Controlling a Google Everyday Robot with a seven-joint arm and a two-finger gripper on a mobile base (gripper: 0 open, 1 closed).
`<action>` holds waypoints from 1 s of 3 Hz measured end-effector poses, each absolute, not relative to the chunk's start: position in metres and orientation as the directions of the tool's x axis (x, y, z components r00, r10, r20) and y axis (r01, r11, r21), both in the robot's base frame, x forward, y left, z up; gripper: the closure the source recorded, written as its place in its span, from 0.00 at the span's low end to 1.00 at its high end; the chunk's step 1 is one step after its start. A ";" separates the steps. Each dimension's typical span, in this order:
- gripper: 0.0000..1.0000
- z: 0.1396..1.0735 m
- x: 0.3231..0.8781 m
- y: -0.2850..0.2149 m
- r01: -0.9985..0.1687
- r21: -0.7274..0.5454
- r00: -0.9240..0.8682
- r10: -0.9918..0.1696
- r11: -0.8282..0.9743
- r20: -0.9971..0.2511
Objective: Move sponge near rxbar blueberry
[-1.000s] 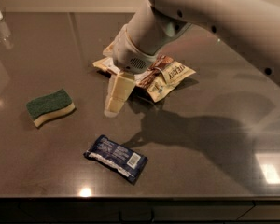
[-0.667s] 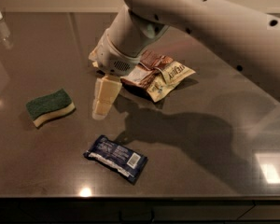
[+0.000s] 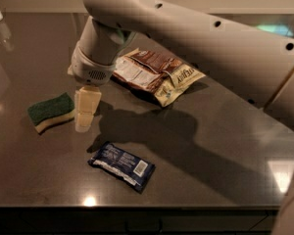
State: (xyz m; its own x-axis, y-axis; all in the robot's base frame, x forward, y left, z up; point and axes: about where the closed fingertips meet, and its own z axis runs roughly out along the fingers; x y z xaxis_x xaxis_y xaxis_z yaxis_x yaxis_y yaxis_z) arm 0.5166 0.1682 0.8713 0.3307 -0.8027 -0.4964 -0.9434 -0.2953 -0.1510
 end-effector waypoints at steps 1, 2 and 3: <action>0.00 0.857 0.522 0.191 -0.935 -0.112 0.348 -0.807 -0.337 -0.477; 0.00 0.843 0.528 0.208 -0.927 -0.068 0.358 -0.814 -0.370 -0.457; 0.17 0.833 0.530 0.216 -0.918 -0.034 0.368 -0.816 -0.395 -0.445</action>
Offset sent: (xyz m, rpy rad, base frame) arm 0.0209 0.0573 -0.0422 -0.1182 0.0990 0.1037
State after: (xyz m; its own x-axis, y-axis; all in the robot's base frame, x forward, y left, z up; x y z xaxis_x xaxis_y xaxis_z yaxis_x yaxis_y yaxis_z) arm 0.5299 0.2160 0.8333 0.3681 -0.8165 -0.4448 -0.9179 -0.3952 -0.0341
